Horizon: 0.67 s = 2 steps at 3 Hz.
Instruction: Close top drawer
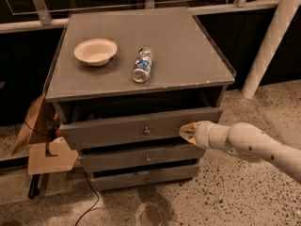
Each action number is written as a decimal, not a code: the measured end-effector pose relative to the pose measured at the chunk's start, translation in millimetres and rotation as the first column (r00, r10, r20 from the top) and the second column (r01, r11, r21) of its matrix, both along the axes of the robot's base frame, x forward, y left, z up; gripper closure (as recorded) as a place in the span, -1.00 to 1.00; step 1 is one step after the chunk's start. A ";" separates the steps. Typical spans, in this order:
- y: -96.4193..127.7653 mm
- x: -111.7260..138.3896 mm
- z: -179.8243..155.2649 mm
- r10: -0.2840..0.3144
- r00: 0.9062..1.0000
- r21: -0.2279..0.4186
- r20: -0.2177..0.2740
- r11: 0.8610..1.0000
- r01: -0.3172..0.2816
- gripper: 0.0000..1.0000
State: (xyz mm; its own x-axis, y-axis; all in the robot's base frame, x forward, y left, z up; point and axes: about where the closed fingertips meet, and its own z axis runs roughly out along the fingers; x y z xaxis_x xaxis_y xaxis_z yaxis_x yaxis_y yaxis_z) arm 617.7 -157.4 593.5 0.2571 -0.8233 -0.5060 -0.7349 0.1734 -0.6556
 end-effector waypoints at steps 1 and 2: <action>1.9 12.3 -4.7 0.004 1.000 0.006 0.009 1.000 -0.004 1.00; 3.1 14.4 -6.6 0.007 1.000 0.008 0.011 1.000 -0.007 1.00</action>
Offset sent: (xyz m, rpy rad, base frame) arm 0.0417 0.0046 -0.0161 0.0182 -0.0273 0.0194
